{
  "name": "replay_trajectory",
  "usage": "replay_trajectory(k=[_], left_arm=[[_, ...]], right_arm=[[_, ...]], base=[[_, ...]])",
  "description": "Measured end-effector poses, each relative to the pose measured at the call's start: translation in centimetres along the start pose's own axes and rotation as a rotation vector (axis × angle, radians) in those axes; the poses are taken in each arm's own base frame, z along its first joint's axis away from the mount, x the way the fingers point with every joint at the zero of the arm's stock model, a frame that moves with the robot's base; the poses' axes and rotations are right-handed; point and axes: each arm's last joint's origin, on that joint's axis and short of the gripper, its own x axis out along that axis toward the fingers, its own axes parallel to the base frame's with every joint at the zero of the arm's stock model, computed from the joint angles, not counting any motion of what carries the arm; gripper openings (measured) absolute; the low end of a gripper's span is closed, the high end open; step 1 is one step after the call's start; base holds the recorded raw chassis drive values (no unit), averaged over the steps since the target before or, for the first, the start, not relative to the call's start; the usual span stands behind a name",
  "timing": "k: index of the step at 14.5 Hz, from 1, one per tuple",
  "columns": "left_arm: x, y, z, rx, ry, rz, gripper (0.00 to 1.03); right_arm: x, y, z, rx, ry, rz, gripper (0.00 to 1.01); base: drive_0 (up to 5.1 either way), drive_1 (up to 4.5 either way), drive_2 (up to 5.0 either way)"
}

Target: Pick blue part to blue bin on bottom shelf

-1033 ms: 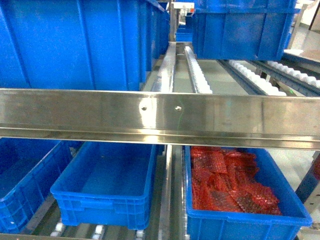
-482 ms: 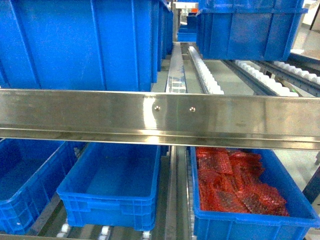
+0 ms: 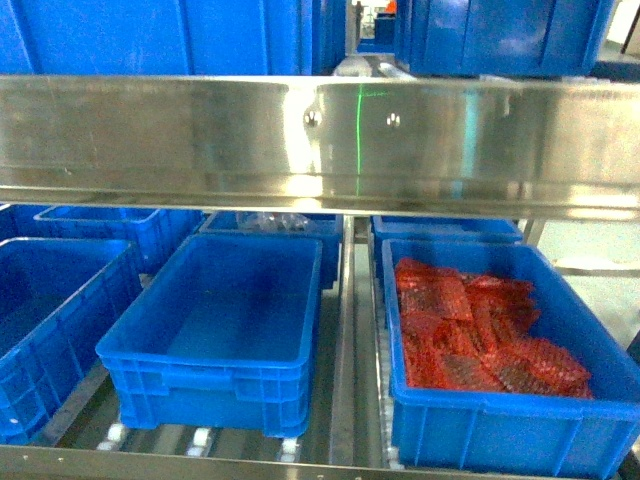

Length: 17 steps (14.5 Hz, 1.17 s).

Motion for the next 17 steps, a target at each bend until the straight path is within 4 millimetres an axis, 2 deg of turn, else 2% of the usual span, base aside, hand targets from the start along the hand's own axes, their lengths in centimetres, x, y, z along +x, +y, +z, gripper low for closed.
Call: replay_trajectory(k=[17], left_arm=[[0.00, 0.00, -0.06, 0.003, 0.006, 0.001, 0.43]], right_arm=[[0.00, 0.00, -0.01, -0.001, 0.001, 0.001, 0.98]], base=[[0.0, 0.00, 0.0]])
